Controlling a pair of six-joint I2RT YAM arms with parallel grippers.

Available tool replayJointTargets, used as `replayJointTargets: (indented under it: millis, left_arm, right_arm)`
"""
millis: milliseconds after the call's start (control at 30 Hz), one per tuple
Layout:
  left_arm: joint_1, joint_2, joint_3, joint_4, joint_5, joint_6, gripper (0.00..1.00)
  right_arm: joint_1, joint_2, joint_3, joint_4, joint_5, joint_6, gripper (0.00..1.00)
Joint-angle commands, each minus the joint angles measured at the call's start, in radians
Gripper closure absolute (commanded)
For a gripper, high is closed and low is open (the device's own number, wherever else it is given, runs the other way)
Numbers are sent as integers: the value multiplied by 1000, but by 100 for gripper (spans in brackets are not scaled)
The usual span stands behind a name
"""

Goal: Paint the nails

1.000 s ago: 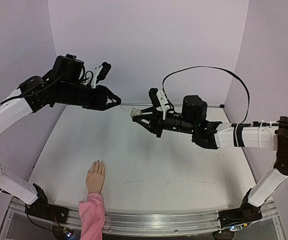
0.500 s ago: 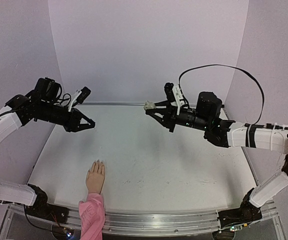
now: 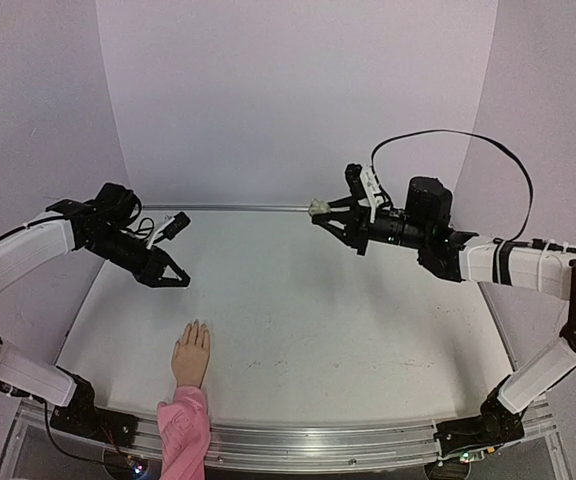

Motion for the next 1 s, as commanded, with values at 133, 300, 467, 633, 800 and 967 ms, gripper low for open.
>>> replayJointTargets:
  millis: [133,300,467,633,800,967]
  left_arm:
    - [12,135,-7,-22,-87,17,100]
    - [42,253,34,-21,-90,20,100]
    - [96,314,62,-4,-64,16,100]
    - [98,377,90,9,7,20,100]
    - [100,377,59,36,4,25,100]
    - [105,371,39,96,35,27,100]
  right_arm:
    - [-43,81,104,12,-108,-4,100]
    - [-64,124,132,6,-121,-12,100]
    - [-85,152,153,-5,-127,-19,100]
    - [-97,189,174,-9,-132,-21,100]
    - [-102,205,194,-24,-117,-15,100]
    - [-104,190,196,-15,22,-7,100]
